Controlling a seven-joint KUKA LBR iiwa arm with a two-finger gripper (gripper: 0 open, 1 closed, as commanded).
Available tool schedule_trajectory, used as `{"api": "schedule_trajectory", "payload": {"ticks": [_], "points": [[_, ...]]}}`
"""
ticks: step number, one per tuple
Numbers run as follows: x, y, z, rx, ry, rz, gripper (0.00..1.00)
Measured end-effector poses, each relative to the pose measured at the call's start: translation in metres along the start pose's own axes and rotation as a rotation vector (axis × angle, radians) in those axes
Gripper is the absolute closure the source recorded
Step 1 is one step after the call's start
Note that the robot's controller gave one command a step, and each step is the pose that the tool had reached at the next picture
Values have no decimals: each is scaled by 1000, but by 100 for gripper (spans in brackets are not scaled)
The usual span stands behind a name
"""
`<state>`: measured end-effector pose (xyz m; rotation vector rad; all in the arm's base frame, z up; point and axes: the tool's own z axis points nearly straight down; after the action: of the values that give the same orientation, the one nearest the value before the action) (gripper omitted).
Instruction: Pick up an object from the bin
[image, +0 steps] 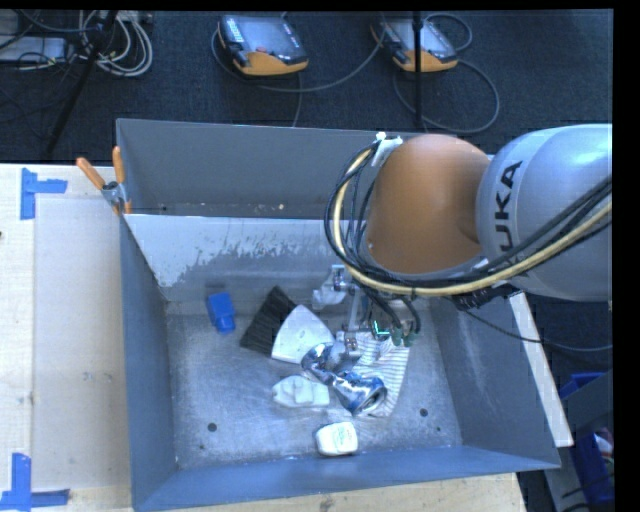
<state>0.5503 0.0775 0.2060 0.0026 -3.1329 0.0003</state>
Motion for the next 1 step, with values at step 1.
{"api": "schedule_trajectory", "payload": {"ticks": [1], "points": [[-2,-1,-4,0,-7,2,0]]}}
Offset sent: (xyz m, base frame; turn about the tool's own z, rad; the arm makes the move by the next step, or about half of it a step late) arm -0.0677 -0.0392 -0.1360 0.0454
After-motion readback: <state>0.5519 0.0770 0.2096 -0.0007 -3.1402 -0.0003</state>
